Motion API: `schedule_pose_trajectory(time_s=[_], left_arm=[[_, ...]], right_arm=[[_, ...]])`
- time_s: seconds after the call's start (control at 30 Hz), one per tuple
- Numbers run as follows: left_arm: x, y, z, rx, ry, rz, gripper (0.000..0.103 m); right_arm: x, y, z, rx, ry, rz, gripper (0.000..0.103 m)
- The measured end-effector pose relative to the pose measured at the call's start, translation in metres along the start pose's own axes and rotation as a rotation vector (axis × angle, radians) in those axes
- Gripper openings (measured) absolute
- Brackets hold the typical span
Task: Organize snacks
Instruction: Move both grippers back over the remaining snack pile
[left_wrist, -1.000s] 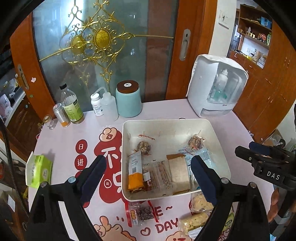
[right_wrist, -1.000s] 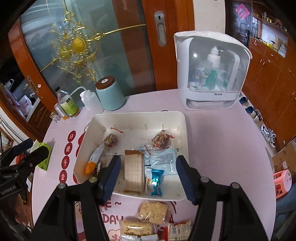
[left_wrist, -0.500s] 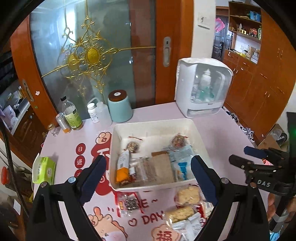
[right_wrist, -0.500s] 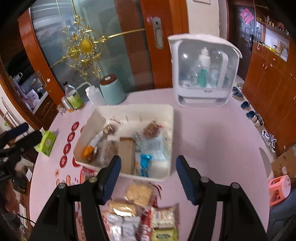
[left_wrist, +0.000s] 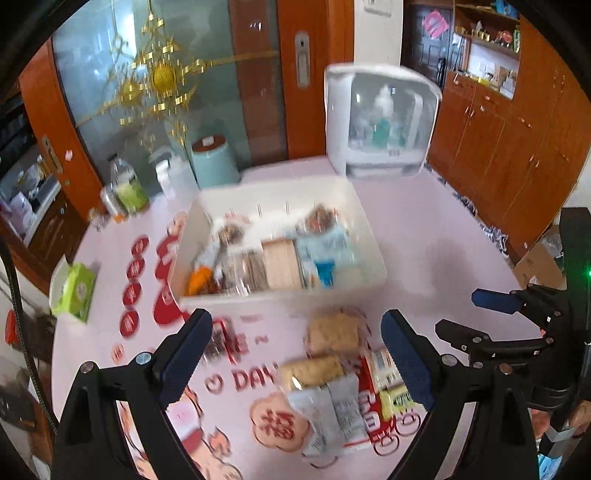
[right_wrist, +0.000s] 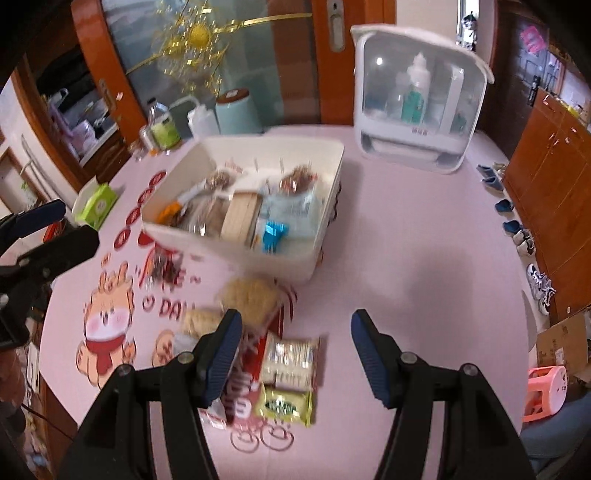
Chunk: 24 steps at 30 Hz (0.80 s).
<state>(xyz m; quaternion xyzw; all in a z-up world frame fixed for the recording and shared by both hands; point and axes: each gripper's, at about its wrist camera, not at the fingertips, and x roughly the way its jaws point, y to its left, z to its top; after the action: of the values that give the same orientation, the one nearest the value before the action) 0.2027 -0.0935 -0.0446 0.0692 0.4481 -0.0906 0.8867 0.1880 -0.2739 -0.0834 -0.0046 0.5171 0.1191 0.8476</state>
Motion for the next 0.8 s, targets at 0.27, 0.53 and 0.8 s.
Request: schedule_pose_trajectory(time_s=[0.27, 0.53, 0.8], left_arm=[[0.059, -0.017, -0.062, -0.081, 0.166, -0.007, 0.092], [0.110, -0.027, -0.103, -0.133, 0.307, -0.025, 0.092], [0.134, -0.028, -0.122, -0.129, 0.377, -0.025, 0.092]], right_arm=[[0.042, -0.012, -0.052, 0.061, 0.109, 0.041, 0.062], [0.079, -0.012, -0.088, 0.122, 0.211, 0.067, 0.062], [0.099, 0.003, -0.105, 0.100, 0.253, 0.066, 0.062]])
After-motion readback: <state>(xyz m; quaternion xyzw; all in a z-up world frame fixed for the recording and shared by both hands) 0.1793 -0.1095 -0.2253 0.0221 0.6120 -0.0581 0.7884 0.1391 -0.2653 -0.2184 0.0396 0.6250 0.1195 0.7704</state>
